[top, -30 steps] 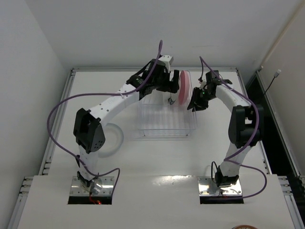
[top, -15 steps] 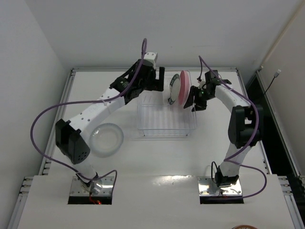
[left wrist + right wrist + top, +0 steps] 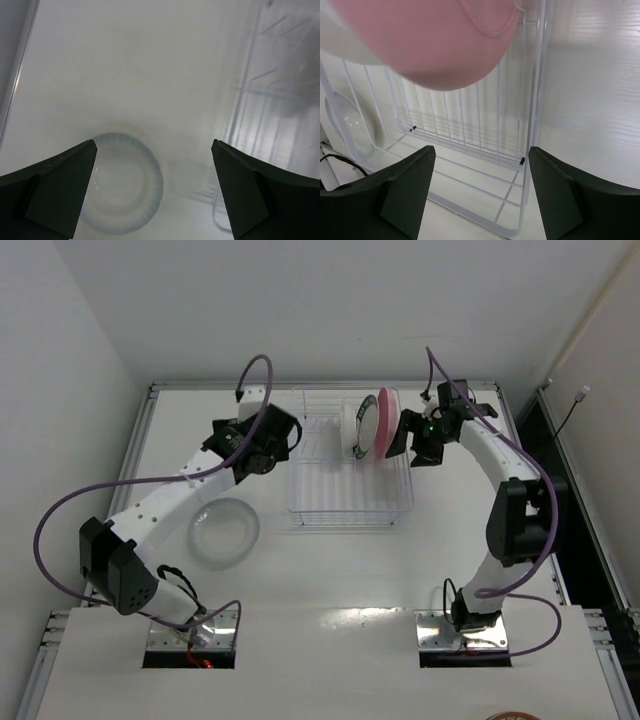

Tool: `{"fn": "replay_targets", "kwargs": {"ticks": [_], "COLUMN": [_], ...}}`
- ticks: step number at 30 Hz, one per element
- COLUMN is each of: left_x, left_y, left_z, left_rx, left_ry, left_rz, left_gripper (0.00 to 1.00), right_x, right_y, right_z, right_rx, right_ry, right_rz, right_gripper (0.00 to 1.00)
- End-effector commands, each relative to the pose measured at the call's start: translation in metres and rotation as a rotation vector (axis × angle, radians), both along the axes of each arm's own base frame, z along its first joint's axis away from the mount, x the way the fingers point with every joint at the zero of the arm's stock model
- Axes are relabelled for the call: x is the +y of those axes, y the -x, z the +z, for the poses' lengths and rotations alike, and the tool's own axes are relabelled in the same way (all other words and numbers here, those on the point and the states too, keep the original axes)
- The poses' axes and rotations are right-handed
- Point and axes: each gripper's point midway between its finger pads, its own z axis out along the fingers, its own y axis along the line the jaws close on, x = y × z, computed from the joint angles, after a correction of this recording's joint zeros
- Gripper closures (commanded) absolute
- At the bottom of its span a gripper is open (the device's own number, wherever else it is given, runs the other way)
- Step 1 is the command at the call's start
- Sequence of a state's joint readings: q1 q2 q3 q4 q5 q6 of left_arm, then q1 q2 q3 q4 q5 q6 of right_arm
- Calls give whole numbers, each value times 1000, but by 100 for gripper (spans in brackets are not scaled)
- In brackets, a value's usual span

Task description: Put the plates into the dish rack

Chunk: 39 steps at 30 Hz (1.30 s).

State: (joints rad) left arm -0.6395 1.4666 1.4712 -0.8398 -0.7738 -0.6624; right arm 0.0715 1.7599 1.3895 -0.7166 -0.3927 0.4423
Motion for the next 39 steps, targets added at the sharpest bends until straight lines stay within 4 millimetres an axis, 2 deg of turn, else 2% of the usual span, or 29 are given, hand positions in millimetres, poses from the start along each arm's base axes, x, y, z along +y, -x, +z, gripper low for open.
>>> {"fn": "replay_targets", "kwargs": {"ticks": [1,2,3,4,6,8,9,10,13,17,19,25,30,32,35,39], "left_x": [23,27,21,21,15,5,7,6,7,-6,-7,3,12,13,16,17], "left_y": [32,36,40,43,47,53,55,59,67,65,64,65,75,75,78,76], "left_z": [-56,-63,-72,-88,-96,-114,-128,-139,-171,-191,-196,-217,-239,-242,-247,-248], "left_rx": [160,175,195,222,251,312,355,390,490,532,547,615,689,691,702,708], "left_ry": [-22,-5,35,53,105,139,127,117,76,108,116,124,146,159,166,181], "left_rz": [91,106,93,94,70,35,43,42,48,12,17,67,88,92,90,80], "left_gripper": [0,0,0,0,0,0,0,0,0,0,0,0,0,3,14,39], "right_x": [-2,-3,-5,-5,-6,-8,-8,-10,-10,-12,-12,-13,-15,-15,-15,-15], "right_y": [0,3,3,7,10,18,20,24,24,25,25,22,24,22,23,23], "right_z": [43,45,48,56,62,58,59,52,56,57,57,57,55,59,54,54], "right_rx": [-110,-106,-121,-133,-143,-131,-139,-122,-132,-130,-130,-131,-122,-135,-117,-117], "right_ry": [2,10,21,21,20,29,32,42,41,53,53,61,70,73,75,75], "right_rz": [-7,-11,-9,-9,-9,-14,-7,-11,-11,-8,-8,-13,-17,-11,-10,-10], "right_gripper": [26,26,26,24,23,22,22,22,21,21,21,21,21,21,21,21]}}
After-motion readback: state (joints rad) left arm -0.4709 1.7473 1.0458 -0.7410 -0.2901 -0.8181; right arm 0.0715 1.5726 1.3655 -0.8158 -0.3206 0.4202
